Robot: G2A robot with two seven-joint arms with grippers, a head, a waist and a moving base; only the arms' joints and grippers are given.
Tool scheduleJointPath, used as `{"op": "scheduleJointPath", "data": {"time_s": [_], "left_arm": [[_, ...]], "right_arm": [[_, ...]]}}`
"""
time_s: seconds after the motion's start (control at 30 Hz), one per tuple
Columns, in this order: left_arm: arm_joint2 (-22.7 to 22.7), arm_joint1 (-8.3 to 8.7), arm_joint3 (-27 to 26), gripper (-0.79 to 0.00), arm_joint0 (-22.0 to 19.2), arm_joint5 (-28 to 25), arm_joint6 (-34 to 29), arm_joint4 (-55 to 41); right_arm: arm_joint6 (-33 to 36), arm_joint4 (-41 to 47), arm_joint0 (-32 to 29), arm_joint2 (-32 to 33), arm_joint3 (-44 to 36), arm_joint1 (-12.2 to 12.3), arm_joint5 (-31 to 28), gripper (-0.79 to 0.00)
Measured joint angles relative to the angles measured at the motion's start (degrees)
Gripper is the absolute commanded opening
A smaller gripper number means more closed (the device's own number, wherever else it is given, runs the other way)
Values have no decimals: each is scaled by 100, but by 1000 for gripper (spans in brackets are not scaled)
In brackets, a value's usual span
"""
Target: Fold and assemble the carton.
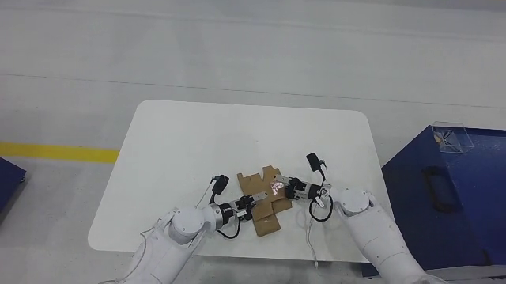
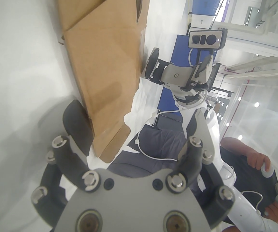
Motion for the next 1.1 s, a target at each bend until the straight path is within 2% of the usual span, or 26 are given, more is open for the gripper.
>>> {"op": "scheduleJointPath", "data": {"time_s": [0.03,0.07,0.13,0.17,0.23,0.63,0.8,0.97,1.1], "left_arm": [[37,-23,61,-191,-38,-24,1,-31],[64,-40,109,-416,-66,-40,1,-54],[112,-77,227,-545,-128,-100,-21,-133],[118,-92,283,-686,-152,-142,-39,-195],[120,-123,426,-785,-214,-241,-85,-340],[167,-293,1235,-785,-531,-931,-94,-759],[98,-315,1408,-785,-584,-1296,-176,-892],[-224,-190,1102,-785,-367,-1860,-304,-949],[-646,1,344,-785,107,-2136,-850,-1214]], "right_arm": [[26,41,16,-7,46,-9,0,0],[52,73,27,-13,76,-16,-1,0],[109,136,50,-26,142,-31,-18,0],[126,154,61,-31,170,-36,-29,0],[145,191,85,-42,232,-50,-47,0],[338,464,184,5,481,-74,-131,0],[363,597,181,121,501,-40,-270,0],[547,909,85,630,334,175,-748,0],[926,1138,-156,1055,61,374,-858,0]]}}
